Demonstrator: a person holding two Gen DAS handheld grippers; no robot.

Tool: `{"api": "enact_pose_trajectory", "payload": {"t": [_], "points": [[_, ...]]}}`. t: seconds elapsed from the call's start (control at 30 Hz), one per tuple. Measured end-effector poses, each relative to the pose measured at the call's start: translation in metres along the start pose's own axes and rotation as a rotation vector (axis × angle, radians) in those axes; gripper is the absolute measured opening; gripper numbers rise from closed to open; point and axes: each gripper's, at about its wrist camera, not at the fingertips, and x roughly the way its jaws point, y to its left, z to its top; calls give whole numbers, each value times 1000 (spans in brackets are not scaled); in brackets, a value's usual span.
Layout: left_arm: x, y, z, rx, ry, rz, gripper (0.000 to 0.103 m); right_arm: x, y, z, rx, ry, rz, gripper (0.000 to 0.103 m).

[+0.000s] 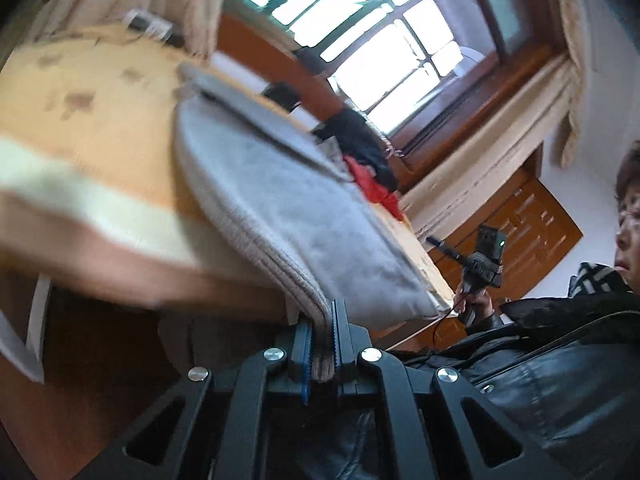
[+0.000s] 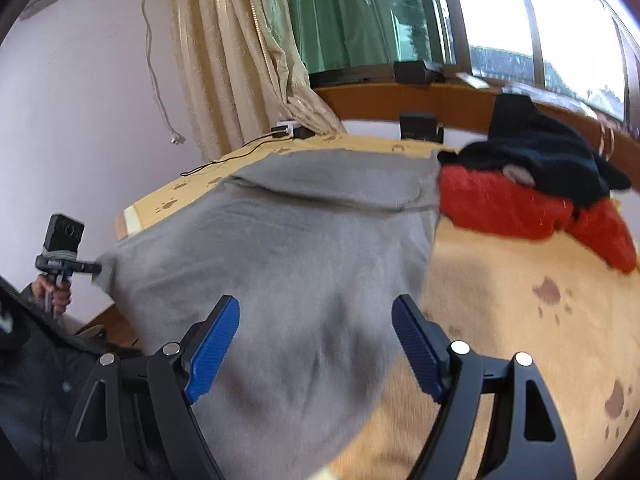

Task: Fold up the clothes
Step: 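Grasp the grey sweater's hem with both grippers and lift it, then carry the held hem up and over the sweater body with both grippers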

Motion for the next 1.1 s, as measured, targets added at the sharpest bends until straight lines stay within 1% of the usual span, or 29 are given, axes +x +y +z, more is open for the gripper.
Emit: {"api": "enact_pose_trajectory", "payload": {"t": [0.07,0.1,0.13,0.17,0.23,0.3,0.47,0.6,0.77,0.8,0.9,1.0,1.1], "points": [[2,-8,9,28,-3,-7,9,-9,-6,-11,34,27,1,81],[4,-12,14,39,-4,-10,9,-12,-8,-18,50,47,-8,79],[6,-15,18,48,-3,-12,9,-15,-10,-24,66,67,-17,67],[8,-18,21,57,-3,-13,9,-18,-12,-31,84,87,-25,48],[9,-22,26,74,0,-17,9,-20,-14,-45,125,126,-33,31],[10,-25,29,87,3,-20,9,-20,-14,-57,161,153,-17,30],[5,-29,34,102,-3,-17,9,-17,-11,-75,222,183,44,30],[-3,-31,35,101,-27,-18,9,-2,0,-76,195,218,76,30],[-4,-24,36,83,-42,-20,9,1,15,-73,164,218,155,30],[-4,-23,36,79,-43,-19,9,2,17,-73,159,224,152,30],[-4,-19,35,69,-45,-20,9,4,16,-77,157,252,98,30],[-3,-17,35,65,-46,-22,9,2,14,-77,174,248,93,30],[-3,-16,35,61,-52,-23,9,7,25,-72,120,263,59,30]]}}
